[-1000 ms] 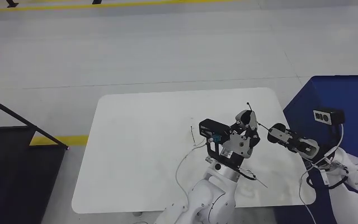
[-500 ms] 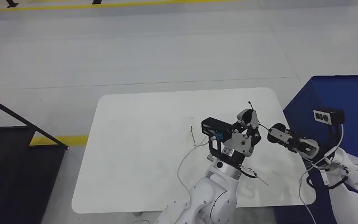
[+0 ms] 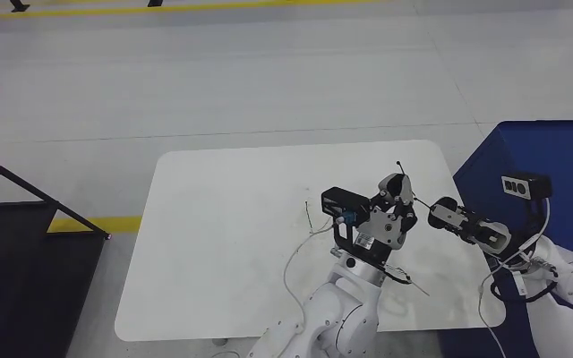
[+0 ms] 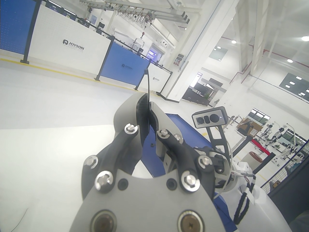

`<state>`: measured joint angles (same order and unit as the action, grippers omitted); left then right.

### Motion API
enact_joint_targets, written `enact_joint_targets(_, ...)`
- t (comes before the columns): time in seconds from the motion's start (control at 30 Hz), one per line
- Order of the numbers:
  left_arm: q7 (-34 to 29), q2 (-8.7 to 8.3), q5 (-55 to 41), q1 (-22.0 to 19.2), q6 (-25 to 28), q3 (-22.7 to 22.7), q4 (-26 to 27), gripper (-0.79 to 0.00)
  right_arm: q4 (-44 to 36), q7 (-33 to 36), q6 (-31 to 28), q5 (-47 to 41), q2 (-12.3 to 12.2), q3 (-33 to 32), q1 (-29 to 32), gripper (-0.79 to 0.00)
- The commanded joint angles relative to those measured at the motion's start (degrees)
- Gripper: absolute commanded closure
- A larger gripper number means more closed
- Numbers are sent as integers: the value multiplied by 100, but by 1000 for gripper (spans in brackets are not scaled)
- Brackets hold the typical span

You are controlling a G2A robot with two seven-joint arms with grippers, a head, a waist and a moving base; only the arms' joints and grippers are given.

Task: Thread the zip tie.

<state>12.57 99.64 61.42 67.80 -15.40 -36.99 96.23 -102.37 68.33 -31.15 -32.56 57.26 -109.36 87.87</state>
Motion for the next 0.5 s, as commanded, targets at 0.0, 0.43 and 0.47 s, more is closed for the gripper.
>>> enact_joint_targets(0.0, 5, -11, -20, 17, 18, -8, 39, 0, 0, 0, 0, 0, 0, 0, 0, 0)
enact_joint_targets(0.43, -114, -28, -16, 55, 120, -30, 11, 0, 0, 0, 0, 0, 0, 0, 0, 0)
enact_joint_targets(0.47, -126, -26, -15, 52, 125, -29, 8, 0, 0, 0, 0, 0, 0, 0, 0, 0)
